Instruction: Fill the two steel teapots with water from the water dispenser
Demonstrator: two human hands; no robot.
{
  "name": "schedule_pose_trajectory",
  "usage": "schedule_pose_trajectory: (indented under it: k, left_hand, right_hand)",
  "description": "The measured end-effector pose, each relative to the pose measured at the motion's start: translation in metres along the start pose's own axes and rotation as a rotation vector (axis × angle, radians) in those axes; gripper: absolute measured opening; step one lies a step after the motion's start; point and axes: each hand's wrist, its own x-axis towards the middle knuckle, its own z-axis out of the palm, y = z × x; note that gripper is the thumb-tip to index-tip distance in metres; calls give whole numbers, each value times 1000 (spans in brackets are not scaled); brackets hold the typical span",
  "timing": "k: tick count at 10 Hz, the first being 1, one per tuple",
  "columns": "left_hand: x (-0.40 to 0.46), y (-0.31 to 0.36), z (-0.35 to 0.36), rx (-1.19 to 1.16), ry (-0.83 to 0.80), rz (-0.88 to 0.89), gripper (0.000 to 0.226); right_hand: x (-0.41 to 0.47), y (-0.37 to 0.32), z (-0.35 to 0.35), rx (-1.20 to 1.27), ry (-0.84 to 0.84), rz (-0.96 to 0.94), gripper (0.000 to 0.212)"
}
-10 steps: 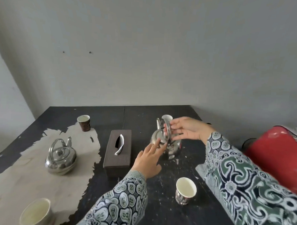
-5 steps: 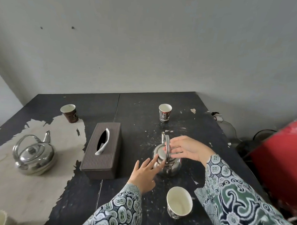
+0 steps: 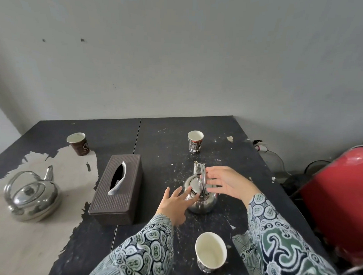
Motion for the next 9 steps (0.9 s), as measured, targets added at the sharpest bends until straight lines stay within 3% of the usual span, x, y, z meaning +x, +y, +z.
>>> schedule_pose_trajectory:
  k: [3,5,7,9]
  left_hand:
    - [0,8,0,-2,14,-6,74]
    - [-19,1,-10,-59,-2,-23,63]
    - [-71,-29,-34,-125,16,-163,55]
    - [-142,-62,-70,-188,144,-257,50]
  right_hand:
    - [-10,2,7,42,83,-25,26]
    - [-20,-2,13,-147,104,-62,33]
    - [-57,-25,41,-258,175,-62,28]
    - [-105,-54,80,-380,90,-154,29]
